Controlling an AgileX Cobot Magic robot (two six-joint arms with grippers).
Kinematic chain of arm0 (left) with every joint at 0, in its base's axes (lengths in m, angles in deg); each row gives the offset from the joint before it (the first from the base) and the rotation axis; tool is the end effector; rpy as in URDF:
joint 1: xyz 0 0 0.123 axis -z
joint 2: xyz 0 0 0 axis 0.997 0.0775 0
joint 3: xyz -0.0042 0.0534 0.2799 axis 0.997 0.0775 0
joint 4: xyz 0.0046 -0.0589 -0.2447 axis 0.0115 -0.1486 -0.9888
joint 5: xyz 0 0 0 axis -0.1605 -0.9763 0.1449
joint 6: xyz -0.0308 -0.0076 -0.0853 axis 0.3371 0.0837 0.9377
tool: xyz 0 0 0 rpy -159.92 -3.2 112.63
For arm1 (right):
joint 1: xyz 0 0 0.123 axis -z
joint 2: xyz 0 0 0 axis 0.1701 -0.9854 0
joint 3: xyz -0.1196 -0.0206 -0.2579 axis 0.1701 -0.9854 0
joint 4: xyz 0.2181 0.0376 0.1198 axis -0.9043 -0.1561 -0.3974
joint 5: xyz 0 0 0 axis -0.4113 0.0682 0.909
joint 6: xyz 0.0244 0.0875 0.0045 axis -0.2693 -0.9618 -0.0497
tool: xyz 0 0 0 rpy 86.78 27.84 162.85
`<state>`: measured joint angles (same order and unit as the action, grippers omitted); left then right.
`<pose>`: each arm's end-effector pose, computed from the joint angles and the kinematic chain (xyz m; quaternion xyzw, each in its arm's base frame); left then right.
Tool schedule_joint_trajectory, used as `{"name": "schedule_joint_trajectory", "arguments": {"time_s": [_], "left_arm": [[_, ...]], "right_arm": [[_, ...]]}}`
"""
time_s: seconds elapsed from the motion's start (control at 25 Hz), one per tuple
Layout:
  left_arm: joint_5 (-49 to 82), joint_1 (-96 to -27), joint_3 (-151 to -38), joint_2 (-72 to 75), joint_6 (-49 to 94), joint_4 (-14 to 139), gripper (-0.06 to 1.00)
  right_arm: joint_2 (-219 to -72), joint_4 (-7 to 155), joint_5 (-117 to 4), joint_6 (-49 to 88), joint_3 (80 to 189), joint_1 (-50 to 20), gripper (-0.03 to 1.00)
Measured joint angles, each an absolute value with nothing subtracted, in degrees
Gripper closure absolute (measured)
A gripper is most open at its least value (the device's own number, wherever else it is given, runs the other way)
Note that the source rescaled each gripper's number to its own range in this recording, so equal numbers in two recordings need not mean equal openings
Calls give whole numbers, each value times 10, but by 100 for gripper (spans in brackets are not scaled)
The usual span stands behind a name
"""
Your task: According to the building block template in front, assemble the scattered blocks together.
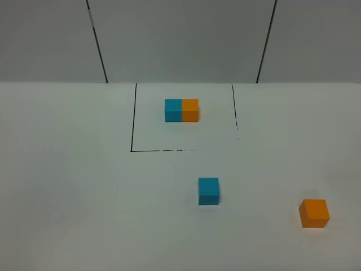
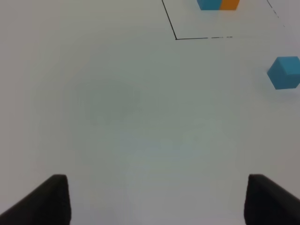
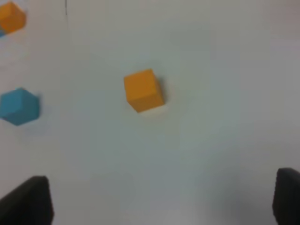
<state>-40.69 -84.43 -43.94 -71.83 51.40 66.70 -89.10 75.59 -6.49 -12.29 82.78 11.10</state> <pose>-0.0078 -0.0133 0.2785 0.0474 0.8482 -0.0678 0.5231 0.0410 0.0080 0.2746 0.0879 0.9078 0.0832 0.4015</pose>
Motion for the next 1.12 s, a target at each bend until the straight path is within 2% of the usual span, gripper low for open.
{"name": "schedule_joint_trajectory", "arguments": {"time_s": [0.12,0.36,0.56,0.76,1.12], "left_arm": [[-407,-844,-439,-718,514,667,34],[-407,-844,-439,-718,514,667,34],[-407,-844,-439,-718,514,667,34],[-407,-844,-439,-718,514,667,34],[-407,-844,-439,-718,514,667,34]], "right_arm": [[-1026,731,-98,-79,849,111,-3],[-1321,666,-129,56,936,105,-3],[-1510,675,-181,86,999,44,-3],[-1617,743,-261,53,1023,-3,-3],[-1732,761,-345,44,1025,4,-3]]}}
